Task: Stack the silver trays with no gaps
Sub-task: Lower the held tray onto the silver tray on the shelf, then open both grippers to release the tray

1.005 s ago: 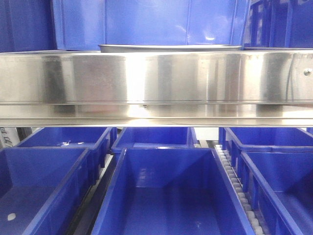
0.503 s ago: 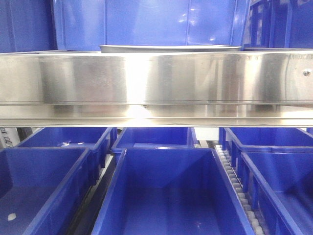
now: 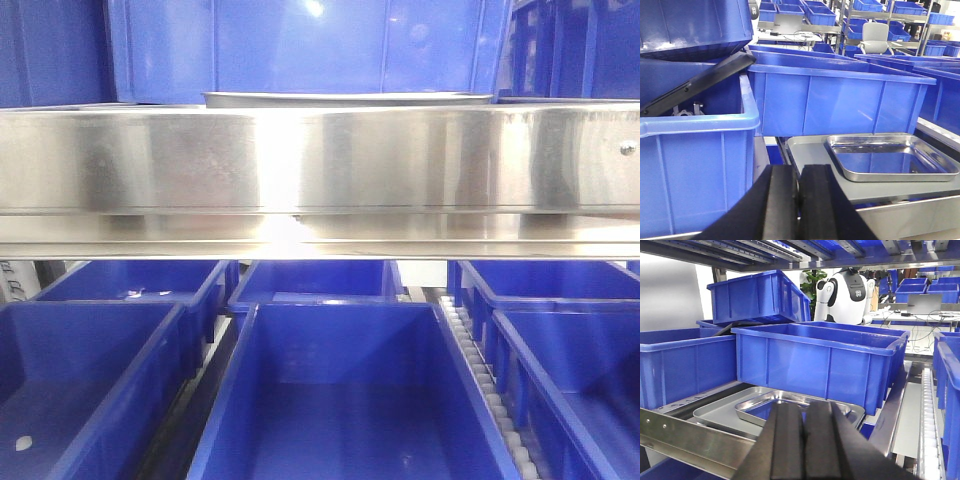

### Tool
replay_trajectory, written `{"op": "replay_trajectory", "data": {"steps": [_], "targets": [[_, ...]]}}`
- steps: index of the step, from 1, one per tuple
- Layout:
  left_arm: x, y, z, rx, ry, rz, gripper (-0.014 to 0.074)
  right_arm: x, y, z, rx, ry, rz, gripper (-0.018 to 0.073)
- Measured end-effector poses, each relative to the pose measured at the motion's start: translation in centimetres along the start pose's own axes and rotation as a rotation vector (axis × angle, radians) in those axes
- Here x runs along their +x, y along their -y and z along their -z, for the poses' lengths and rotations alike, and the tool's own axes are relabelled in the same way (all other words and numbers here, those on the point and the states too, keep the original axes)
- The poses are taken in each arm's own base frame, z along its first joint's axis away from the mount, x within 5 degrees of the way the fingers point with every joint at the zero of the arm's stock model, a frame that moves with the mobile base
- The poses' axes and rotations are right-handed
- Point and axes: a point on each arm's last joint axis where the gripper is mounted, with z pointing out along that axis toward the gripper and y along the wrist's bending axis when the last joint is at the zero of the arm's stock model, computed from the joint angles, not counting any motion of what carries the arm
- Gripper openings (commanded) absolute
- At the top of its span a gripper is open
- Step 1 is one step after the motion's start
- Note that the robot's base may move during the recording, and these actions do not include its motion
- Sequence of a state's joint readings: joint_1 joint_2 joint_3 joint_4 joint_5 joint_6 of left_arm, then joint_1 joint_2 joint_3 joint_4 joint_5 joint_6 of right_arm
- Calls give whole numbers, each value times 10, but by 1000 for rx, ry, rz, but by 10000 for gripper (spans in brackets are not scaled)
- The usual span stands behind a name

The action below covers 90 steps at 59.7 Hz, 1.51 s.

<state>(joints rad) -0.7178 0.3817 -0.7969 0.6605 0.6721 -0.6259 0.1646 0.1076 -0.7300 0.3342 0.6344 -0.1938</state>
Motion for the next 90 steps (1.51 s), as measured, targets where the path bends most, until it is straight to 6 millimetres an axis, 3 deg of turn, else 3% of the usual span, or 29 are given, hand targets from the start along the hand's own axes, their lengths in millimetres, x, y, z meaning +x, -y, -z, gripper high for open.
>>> {"op": "replay_trajectory", "data": {"steps": [28, 46, 56, 76, 90], "targets": [[0, 0, 0, -4, -1, -4, -6, 0, 0, 0, 3, -1, 4, -79], [0, 0, 0, -5, 0, -5, -6, 9, 11, -11, 284, 40, 109, -79], [0, 0, 0, -5, 0, -5, -6, 41, 26, -27, 429, -4, 101, -79], [0, 0, 0, -5, 0, -5, -6, 122, 53, -47, 499, -52, 40, -79], [0, 0, 0, -5, 0, -5, -6, 150, 54, -41, 510, -28, 47, -79]]}}
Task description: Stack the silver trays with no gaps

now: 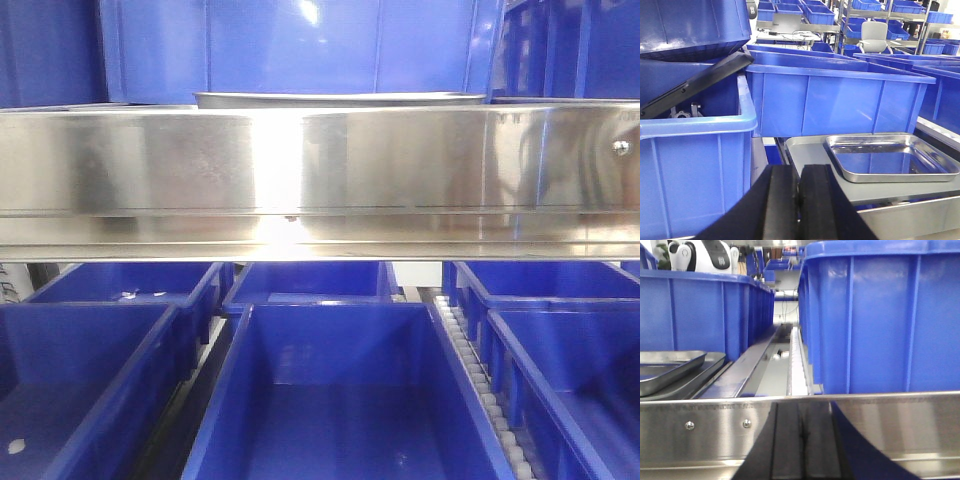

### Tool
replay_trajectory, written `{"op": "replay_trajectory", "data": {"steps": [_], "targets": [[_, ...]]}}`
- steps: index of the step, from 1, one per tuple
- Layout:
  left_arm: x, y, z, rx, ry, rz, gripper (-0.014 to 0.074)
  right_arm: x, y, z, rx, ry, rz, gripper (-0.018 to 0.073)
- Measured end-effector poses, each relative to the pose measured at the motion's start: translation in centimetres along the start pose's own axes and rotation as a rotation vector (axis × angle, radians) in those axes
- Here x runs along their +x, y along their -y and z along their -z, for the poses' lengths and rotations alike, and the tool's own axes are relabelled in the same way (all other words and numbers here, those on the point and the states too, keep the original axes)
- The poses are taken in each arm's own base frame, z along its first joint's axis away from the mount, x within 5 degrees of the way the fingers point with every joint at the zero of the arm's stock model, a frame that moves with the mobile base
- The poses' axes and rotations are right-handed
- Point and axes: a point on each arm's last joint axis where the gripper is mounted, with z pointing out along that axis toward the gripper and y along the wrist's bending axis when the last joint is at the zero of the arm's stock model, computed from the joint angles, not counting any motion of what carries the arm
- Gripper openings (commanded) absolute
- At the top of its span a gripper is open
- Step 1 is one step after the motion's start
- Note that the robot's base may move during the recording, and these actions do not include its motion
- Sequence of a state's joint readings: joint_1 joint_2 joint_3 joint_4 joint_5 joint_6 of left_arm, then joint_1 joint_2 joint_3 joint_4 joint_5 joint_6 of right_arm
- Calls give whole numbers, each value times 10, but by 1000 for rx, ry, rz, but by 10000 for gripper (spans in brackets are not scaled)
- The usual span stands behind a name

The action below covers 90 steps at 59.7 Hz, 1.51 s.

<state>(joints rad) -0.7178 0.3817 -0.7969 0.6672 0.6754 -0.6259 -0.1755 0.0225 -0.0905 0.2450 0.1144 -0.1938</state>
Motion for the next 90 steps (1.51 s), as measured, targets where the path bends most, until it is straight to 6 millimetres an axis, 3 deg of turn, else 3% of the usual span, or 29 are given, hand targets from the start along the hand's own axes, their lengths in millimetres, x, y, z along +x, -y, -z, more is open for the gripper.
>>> {"op": "replay_trajectory", "data": {"steps": [22, 90], "targets": [[0, 0, 1, 0, 2, 1, -6, 20, 3, -2, 17, 25, 0, -79], [0, 0, 1, 0, 2, 1, -6, 25, -1, -2, -44, -26, 7, -79]]}}
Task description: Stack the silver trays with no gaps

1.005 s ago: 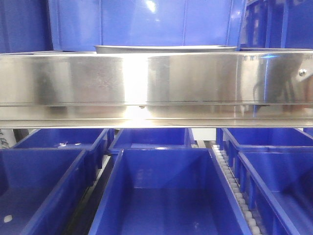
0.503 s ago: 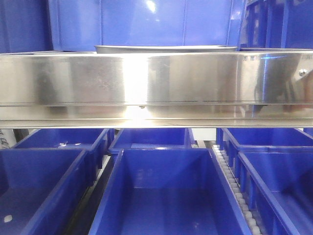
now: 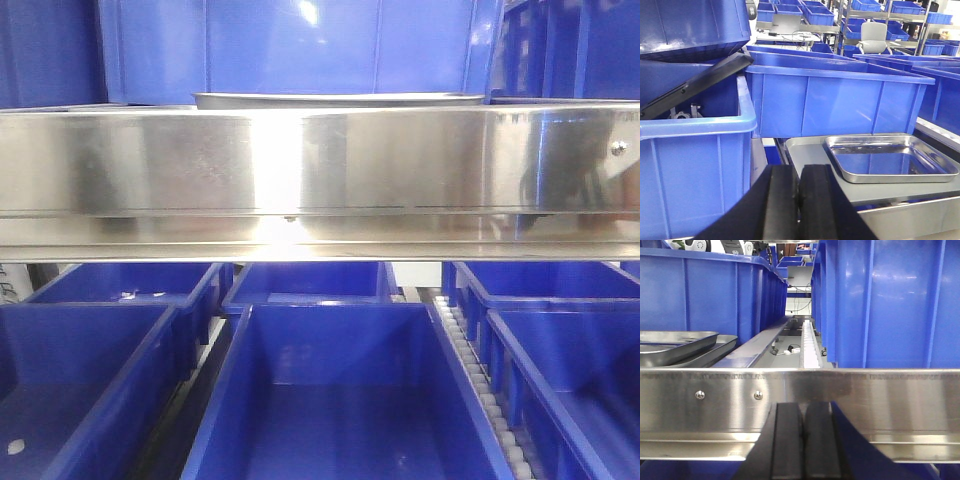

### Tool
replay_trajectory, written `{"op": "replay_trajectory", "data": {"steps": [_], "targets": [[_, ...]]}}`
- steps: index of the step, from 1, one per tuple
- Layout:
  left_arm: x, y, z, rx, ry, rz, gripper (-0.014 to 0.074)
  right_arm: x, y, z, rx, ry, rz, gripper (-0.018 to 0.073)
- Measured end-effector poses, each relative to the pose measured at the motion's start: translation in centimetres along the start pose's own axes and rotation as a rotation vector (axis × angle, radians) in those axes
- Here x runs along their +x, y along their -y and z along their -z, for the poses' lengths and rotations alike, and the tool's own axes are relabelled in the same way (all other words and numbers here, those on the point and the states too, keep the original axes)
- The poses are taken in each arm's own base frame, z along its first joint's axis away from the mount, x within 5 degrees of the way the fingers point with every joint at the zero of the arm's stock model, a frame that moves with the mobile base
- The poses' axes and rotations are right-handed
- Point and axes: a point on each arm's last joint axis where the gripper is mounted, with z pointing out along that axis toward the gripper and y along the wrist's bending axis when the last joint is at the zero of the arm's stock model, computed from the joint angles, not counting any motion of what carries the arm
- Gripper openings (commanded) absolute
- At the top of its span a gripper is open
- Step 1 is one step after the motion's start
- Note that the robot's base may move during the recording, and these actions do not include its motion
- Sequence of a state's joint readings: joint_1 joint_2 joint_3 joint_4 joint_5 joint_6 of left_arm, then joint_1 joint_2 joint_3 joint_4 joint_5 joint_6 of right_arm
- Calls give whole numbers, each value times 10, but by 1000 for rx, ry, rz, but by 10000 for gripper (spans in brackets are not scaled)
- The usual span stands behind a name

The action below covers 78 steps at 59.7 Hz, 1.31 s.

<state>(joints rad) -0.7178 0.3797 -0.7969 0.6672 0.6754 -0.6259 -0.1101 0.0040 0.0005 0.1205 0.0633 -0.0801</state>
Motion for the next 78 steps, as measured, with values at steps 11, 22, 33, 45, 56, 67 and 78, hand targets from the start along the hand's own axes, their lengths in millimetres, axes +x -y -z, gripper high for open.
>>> {"op": "replay_trajectory", "data": {"steps": [11, 22, 33, 45, 56, 67, 78], "targets": [[0, 0, 0, 0, 0, 0, -6, 0, 0, 0, 0, 0, 0, -79], [0, 0, 0, 0, 0, 0, -6, 0, 0, 0, 0, 0, 0, -79], [0, 0, 0, 0, 0, 0, -6, 0, 0, 0, 0, -1, -2, -79], [1, -1, 3, 1, 8, 3, -6, 0, 0, 0, 0, -1, -2, -79], [9, -6, 12, -8, 35, 1, -6, 0, 0, 0, 0, -2, -2, -79], [32, -8, 19, -48, 79, -63, -6, 0, 0, 0, 0, -2, -2, -79], [68, -1, 12, -88, 31, -70, -6, 0, 0, 0, 0, -2, -2, -79]]}}
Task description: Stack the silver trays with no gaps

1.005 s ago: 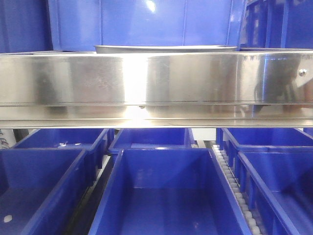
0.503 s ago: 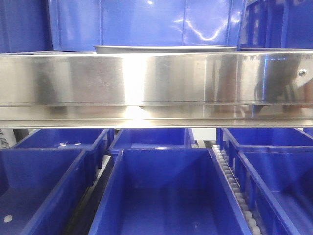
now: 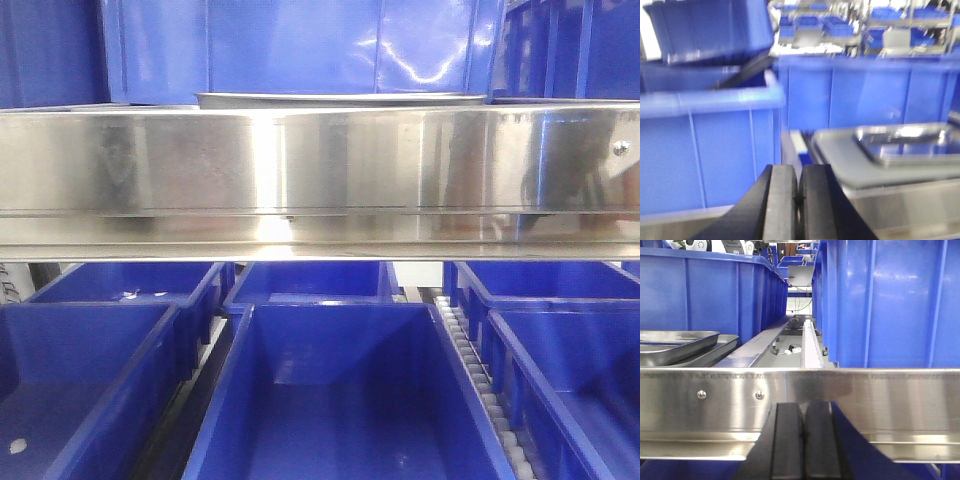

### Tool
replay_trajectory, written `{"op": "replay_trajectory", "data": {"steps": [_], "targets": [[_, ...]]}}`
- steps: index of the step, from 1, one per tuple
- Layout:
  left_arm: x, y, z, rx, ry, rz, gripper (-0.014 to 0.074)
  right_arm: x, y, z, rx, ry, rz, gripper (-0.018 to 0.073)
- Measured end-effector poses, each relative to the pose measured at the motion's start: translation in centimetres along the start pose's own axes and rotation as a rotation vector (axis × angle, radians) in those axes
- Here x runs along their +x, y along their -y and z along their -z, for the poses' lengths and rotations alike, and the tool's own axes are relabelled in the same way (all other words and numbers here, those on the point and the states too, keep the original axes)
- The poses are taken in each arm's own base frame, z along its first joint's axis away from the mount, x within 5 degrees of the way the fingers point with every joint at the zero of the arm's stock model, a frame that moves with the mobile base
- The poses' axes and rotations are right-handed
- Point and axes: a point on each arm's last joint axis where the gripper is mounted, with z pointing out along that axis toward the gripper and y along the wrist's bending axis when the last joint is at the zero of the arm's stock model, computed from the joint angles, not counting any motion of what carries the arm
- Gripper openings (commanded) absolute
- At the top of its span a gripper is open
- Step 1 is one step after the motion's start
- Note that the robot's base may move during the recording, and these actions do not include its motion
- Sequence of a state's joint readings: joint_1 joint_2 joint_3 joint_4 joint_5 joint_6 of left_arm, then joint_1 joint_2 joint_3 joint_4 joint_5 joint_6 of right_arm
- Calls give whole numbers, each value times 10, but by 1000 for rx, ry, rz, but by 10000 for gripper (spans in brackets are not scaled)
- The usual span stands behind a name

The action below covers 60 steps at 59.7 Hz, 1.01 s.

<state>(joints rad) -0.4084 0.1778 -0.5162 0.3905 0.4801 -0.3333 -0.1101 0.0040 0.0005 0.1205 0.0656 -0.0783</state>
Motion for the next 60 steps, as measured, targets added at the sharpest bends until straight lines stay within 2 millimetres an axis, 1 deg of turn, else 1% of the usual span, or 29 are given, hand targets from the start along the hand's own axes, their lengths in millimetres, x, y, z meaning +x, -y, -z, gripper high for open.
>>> {"op": "replay_trajectory", "data": {"steps": [8, 13, 23, 28, 41, 45, 60], "targets": [[28, 7, -11, -17, 15, 34, -6, 0, 0, 0, 0, 0, 0, -79], [43, 7, -14, -63, 38, 60, -6, 0, 0, 0, 0, 0, 0, -79], [73, 3, -12, -144, 56, 8, -6, 0, 0, 0, 0, 0, 0, -79], [88, 3, -11, -153, 76, -10, -6, 0, 0, 0, 0, 0, 0, -79], [121, 3, -18, -153, 21, -9, -6, 0, 0, 0, 0, -2, 0, -79], [125, 3, -19, -152, 25, -10, -6, 0, 0, 0, 0, -2, 0, -79], [124, 3, -19, -153, 44, -35, -6, 0, 0, 0, 0, -2, 0, -79]]}}
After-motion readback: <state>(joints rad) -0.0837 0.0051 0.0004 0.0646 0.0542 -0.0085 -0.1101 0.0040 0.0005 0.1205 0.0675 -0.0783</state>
